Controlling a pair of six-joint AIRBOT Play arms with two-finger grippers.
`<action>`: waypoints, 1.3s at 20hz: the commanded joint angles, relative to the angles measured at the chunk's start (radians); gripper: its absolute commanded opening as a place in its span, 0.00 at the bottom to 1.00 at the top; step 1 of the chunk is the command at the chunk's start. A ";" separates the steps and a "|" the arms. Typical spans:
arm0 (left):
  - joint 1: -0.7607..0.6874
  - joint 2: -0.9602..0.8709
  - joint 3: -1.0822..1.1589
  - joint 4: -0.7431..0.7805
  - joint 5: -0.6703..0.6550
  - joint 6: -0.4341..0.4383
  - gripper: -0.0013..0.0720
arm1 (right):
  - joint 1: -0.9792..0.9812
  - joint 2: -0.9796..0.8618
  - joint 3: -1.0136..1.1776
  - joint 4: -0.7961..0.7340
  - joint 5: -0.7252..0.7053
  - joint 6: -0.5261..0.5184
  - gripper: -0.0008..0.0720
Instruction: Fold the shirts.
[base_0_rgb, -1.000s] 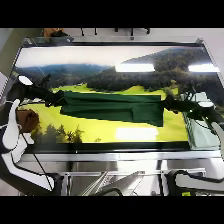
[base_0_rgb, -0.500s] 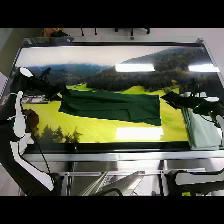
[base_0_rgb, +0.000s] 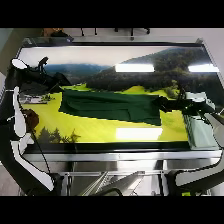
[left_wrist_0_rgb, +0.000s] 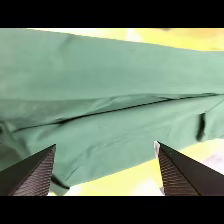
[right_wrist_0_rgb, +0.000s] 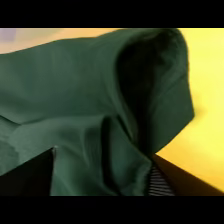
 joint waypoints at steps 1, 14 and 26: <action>-0.025 -0.001 0.008 -0.035 -0.006 -0.001 0.96 | 0.027 -0.037 -0.001 -0.001 -0.047 -0.026 0.36; -0.621 -0.056 -0.171 -0.044 0.525 0.021 0.04 | 0.025 0.194 0.428 -0.006 0.357 0.224 0.04; -0.813 -0.243 0.107 -0.190 0.600 -0.048 0.04 | 0.028 0.171 0.707 -0.009 0.568 0.400 0.04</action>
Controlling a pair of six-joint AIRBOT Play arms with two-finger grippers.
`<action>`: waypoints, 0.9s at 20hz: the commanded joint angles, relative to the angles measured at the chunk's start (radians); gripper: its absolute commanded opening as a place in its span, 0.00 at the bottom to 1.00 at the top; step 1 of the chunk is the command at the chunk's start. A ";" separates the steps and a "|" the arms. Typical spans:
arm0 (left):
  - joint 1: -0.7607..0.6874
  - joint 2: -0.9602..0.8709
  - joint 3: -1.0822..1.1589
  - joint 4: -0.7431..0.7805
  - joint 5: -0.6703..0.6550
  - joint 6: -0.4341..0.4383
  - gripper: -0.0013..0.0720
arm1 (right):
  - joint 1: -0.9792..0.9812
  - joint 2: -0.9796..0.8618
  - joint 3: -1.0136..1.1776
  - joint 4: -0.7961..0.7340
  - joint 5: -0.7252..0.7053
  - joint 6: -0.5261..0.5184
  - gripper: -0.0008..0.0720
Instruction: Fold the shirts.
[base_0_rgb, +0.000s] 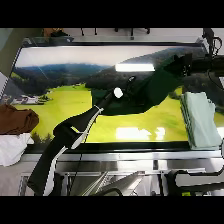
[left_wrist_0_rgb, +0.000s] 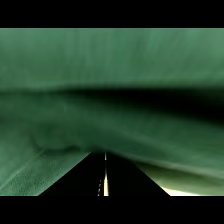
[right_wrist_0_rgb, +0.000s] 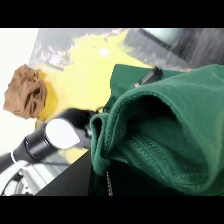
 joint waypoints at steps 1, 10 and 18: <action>0.087 0.095 -0.027 -0.052 -0.158 0.038 0.04 | 0.003 -0.011 0.014 -0.001 0.029 0.019 0.04; 0.589 0.612 -0.002 -0.069 -0.585 0.137 0.04 | 0.414 -0.122 0.000 -0.005 -0.262 0.034 0.04; 0.707 0.854 -0.303 -0.065 -0.593 0.263 0.04 | 0.922 -0.433 -0.008 -0.002 -0.723 -0.278 0.62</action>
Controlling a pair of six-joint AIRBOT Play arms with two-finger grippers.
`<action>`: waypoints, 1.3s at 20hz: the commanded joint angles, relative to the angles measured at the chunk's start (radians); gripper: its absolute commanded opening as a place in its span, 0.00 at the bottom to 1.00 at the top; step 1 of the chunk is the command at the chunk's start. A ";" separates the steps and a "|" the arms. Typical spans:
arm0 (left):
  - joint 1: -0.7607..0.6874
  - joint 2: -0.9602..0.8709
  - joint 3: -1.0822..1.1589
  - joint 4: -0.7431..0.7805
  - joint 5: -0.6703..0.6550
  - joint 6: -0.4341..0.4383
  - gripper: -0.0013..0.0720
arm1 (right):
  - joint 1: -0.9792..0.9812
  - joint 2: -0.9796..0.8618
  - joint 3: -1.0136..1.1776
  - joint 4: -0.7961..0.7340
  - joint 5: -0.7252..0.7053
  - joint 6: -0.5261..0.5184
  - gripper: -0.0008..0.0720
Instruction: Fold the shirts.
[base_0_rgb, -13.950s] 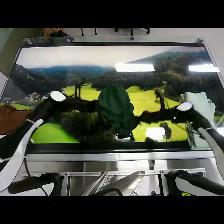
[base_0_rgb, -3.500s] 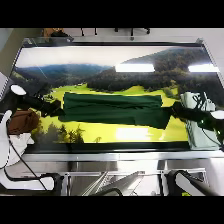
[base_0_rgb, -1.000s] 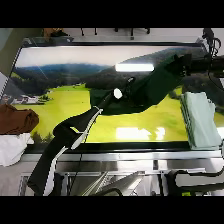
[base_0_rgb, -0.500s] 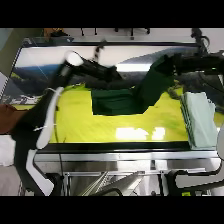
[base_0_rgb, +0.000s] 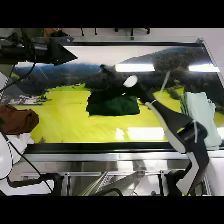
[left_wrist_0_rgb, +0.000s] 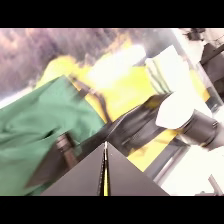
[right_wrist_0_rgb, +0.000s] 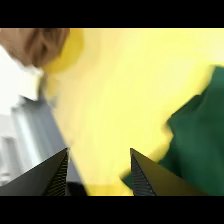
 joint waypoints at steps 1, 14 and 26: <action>0.038 0.082 -0.147 0.000 -0.018 0.069 0.04 | 0.073 -0.027 0.000 -0.010 -0.111 -0.105 0.62; 0.063 0.148 -0.307 -0.002 -0.030 0.111 0.04 | -0.579 0.126 -0.101 -0.446 0.307 0.286 0.91; 0.063 0.148 -0.307 -0.001 -0.031 0.111 0.04 | -0.511 -0.120 -0.111 -0.201 0.282 0.180 0.89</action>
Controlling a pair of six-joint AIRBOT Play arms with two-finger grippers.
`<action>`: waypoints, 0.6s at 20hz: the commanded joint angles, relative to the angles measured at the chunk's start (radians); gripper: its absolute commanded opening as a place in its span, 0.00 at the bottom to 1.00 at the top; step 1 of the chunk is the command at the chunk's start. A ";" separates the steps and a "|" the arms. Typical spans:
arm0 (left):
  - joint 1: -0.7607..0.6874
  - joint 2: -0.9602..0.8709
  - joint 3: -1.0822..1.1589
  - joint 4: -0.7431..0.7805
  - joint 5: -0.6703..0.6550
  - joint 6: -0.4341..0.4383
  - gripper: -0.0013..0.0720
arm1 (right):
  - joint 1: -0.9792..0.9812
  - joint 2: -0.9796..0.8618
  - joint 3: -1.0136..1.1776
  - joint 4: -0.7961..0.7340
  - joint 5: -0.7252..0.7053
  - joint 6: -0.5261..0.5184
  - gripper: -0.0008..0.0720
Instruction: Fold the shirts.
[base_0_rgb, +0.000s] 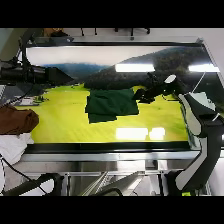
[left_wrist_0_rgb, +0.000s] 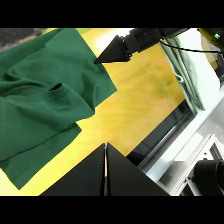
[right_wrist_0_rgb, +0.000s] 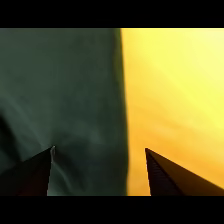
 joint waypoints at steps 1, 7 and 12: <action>0.001 0.001 0.000 0.002 0.000 0.001 0.04 | 0.021 -0.060 -0.002 0.126 -0.004 -0.064 0.89; 0.001 0.001 0.000 0.003 -0.008 0.001 0.04 | 0.047 -0.034 0.006 0.454 0.089 -0.220 0.04; 0.001 0.001 0.000 0.002 -0.018 0.001 0.04 | -0.012 0.190 0.172 0.470 0.052 -0.213 0.04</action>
